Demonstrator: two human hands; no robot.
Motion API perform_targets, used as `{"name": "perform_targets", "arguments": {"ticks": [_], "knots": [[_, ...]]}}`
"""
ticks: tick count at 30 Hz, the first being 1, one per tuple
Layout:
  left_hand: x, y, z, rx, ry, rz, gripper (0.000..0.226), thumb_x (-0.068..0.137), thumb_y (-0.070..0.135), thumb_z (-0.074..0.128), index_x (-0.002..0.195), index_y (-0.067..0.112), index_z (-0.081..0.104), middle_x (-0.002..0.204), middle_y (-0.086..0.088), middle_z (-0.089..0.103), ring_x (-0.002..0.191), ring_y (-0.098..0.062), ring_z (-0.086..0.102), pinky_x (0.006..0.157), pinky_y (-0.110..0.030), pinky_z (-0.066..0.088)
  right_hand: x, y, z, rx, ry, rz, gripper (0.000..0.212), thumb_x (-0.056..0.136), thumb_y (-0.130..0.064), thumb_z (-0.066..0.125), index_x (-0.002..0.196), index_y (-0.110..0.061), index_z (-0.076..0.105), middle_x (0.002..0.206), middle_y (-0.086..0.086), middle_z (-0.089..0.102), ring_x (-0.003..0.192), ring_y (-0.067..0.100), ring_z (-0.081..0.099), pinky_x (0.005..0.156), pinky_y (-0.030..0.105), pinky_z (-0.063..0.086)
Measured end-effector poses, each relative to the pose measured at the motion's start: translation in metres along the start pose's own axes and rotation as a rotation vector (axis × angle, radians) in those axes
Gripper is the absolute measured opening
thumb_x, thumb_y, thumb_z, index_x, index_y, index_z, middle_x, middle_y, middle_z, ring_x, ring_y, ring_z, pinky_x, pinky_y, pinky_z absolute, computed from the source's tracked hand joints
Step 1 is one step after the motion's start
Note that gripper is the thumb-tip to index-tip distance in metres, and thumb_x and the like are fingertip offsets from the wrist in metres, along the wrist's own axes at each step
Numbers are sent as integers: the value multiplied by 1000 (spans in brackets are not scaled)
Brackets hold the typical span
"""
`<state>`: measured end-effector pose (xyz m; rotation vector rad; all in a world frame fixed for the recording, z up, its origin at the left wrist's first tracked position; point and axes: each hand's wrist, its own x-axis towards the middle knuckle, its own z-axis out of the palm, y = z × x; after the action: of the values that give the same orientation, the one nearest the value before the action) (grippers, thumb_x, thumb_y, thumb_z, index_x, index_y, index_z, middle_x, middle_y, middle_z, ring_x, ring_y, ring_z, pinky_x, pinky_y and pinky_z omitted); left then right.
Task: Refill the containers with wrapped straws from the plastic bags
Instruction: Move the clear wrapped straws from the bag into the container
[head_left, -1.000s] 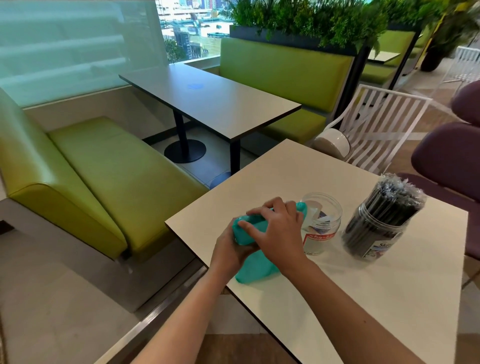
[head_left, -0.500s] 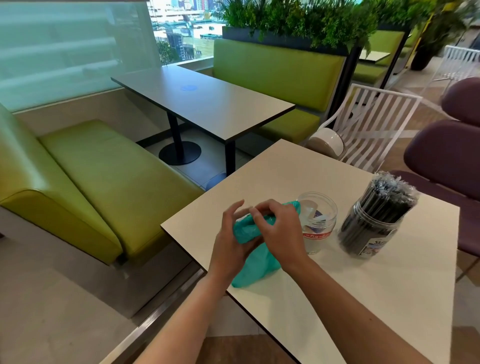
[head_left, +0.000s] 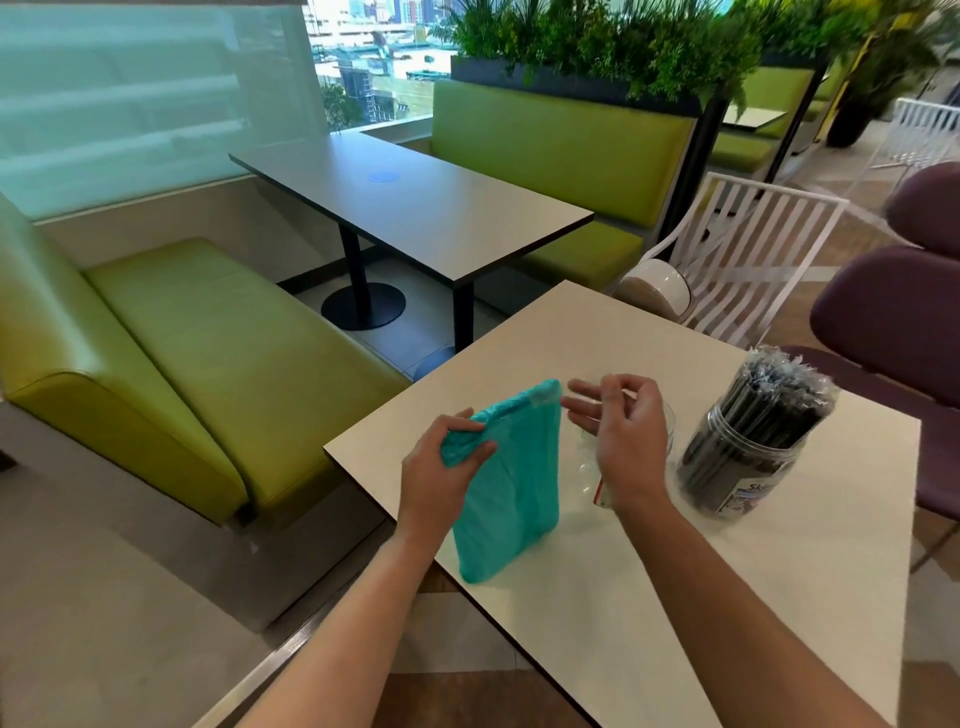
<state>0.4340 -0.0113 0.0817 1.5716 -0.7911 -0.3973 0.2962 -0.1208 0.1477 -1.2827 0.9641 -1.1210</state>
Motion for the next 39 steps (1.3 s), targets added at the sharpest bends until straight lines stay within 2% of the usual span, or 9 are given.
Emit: {"name": "perform_targets", "arguments": {"ticks": [5,12,16,20,23,28,30,35,39], "knots": [[5,6,-5,-1,21,-41,19,81,29,78,94,31,64,113,17,67,103,1,63,79,-14,53,12,-11,-16,11,81,-35,21,103,-29,42,114,-13,48,108,1,71,82,9,73,75,21,58],[11,10,0,104,125,-90,21,82,35,77,96,32,63,99,20,64,93,-2,60,72,-19,50,6,-10,-20,31,149,-142,16,102,-32,41,112,-20,44,115,-2,69,90,12,72,85,28,57],[15,16,0,125,136,-128,23,82,36,77,98,32,62,98,21,61,92,-2,57,70,-21,49,-2,9,-18,-92,36,-203,13,100,-32,43,106,-20,47,107,-6,68,90,4,70,81,19,56],[18,26,6,131,165,-140,24,81,39,77,98,32,61,97,20,60,91,-2,57,66,-17,46,-21,48,-5,-216,-93,-179,12,99,-33,49,100,-21,50,94,-6,69,85,5,67,78,31,56],[19,27,9,124,205,-137,25,81,40,77,97,33,60,101,14,63,95,-6,59,74,-25,52,-41,69,4,-327,-212,-155,10,99,-35,51,96,-25,52,85,-12,65,75,1,60,66,27,49],[15,32,12,158,232,-140,26,84,40,74,101,28,58,105,9,61,92,-6,57,63,-16,44,-58,89,11,-392,-326,-102,11,95,-41,54,102,-33,53,122,-24,56,113,0,55,99,34,49],[13,32,13,177,244,-140,25,85,38,73,101,27,58,106,9,60,89,-3,54,60,-12,38,-61,89,11,-451,-356,-80,23,91,-40,62,110,-35,50,128,-24,49,119,3,50,104,34,46],[10,33,18,167,247,-134,23,87,34,70,104,25,58,108,6,53,94,-4,54,64,-12,42,-61,94,17,-554,-403,-83,84,74,-38,81,141,-28,31,140,-12,38,131,9,37,110,34,40],[5,36,26,187,209,-117,22,89,28,69,106,21,57,110,4,50,93,-5,52,59,-1,42,-58,104,26,-582,-332,-142,90,77,-39,77,148,-26,23,147,-5,33,134,15,37,108,39,42]]}}
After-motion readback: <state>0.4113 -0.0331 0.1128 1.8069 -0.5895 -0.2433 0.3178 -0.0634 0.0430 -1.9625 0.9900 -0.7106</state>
